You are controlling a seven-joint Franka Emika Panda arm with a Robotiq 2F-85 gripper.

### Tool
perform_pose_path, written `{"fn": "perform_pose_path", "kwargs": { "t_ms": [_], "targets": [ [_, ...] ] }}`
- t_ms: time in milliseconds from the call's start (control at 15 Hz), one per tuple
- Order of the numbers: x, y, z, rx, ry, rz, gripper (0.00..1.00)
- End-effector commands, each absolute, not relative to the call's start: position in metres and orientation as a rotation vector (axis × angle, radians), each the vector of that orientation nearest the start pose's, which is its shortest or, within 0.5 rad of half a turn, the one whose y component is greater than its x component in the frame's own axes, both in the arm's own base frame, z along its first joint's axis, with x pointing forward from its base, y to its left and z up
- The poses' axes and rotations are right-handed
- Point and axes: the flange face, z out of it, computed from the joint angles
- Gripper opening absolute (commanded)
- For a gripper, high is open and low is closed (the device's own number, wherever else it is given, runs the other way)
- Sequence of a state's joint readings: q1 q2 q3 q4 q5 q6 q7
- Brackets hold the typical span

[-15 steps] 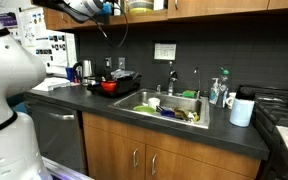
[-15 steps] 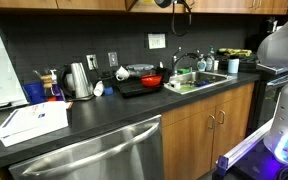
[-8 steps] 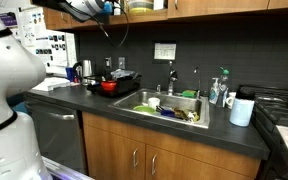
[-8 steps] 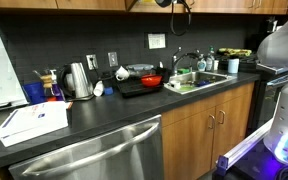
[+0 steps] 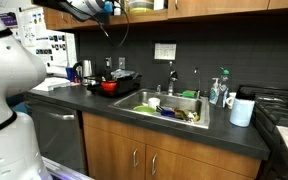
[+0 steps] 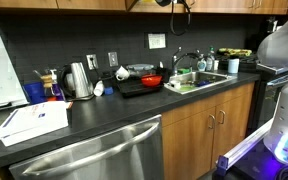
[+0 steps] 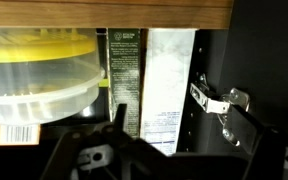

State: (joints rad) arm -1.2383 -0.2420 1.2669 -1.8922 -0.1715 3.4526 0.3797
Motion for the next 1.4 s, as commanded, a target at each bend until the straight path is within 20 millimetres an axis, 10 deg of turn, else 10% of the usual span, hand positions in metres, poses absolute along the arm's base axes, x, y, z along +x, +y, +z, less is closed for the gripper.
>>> {"fn": "perform_pose_path", "kwargs": {
  "t_ms": [0,1333],
  "targets": [
    [0.550,0.119,0.726,-2.118,-0.069,-2.268,1.00],
    [0.564,0.118,0.741,-2.066,0.025,-2.341,1.00]
  ]
}}
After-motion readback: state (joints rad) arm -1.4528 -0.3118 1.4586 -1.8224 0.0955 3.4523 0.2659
